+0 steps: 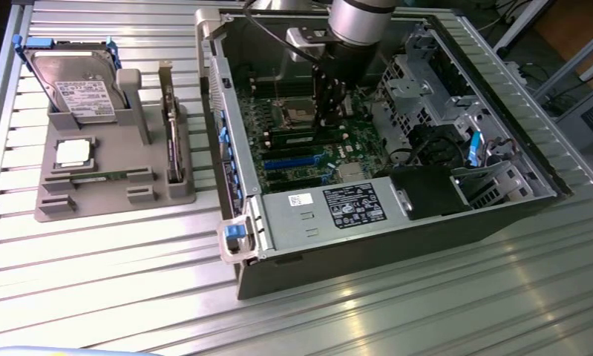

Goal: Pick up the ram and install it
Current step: 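Insert the ram into the slot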

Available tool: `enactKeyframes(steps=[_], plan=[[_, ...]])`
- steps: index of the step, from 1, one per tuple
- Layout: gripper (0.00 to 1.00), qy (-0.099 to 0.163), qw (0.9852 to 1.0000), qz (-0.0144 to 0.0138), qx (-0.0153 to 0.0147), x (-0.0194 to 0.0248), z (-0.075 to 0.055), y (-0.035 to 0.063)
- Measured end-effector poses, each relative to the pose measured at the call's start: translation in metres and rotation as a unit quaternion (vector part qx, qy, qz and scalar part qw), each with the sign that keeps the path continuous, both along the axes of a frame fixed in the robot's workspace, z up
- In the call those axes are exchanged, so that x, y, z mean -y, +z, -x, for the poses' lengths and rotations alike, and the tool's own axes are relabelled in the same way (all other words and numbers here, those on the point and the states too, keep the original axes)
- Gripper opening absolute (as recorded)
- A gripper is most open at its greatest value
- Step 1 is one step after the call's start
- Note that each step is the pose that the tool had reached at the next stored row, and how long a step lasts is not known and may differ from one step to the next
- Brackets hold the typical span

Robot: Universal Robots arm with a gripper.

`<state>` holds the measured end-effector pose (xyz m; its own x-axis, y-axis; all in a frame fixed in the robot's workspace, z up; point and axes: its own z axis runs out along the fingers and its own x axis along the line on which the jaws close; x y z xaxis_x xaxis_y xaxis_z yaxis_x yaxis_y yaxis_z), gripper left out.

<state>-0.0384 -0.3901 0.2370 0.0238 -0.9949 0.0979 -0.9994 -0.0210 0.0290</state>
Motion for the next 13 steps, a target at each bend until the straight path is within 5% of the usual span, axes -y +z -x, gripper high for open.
enactKeyframes(steps=[4, 5, 10, 13], plan=[[0.18, 0.000, 1.0000, 0.0079, 0.0000, -0.0021, 0.000, 0.0206], [0.11, 0.000, 1.0000, 0.0081, -0.0039, -0.0021, -0.006, 0.0205], [0.10, 0.000, 0.9993, 0.0081, -0.0371, -0.0021, -0.053, 0.0185], [0.10, 0.000, 0.9989, 0.0081, -0.0458, -0.0022, -0.073, 0.0185]])
